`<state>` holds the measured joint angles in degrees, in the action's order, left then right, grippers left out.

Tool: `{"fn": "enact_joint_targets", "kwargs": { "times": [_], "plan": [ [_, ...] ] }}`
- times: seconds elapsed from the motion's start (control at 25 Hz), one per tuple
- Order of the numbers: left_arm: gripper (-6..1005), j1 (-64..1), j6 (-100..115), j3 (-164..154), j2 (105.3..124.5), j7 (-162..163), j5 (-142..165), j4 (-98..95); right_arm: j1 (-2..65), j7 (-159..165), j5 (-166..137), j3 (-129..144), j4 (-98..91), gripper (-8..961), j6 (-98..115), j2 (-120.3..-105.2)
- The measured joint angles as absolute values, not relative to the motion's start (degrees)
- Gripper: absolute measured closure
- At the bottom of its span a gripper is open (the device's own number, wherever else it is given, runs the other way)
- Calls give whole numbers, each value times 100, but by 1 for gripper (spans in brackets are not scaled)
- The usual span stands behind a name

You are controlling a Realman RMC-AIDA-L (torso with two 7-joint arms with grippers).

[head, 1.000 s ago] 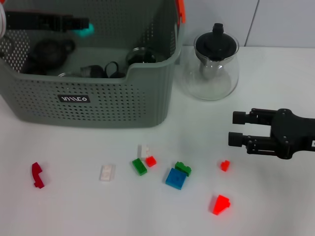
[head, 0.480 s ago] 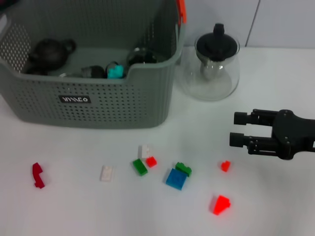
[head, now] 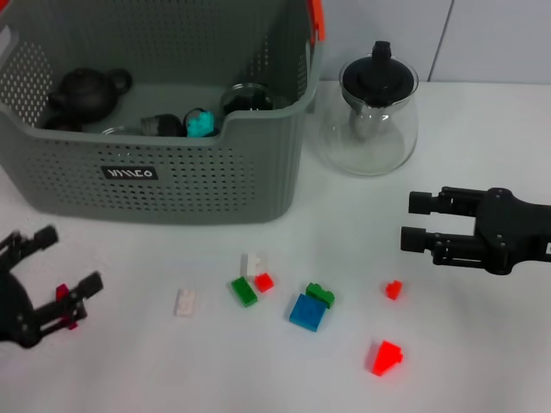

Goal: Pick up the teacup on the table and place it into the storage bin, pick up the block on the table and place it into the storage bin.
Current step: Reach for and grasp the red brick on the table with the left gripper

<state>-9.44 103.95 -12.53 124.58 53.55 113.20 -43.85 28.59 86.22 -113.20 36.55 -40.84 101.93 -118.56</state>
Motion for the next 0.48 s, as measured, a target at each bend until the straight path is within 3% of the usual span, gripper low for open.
{"fn": "enact_joint_targets", "kwargs": {
  "times": [0.48],
  "plan": [
    [127, -941, 9138, -717, 12425, 4150, 12152, -3433, 2795, 8622, -11320, 3638, -4074, 221, 10196, -11866]
  ]
}}
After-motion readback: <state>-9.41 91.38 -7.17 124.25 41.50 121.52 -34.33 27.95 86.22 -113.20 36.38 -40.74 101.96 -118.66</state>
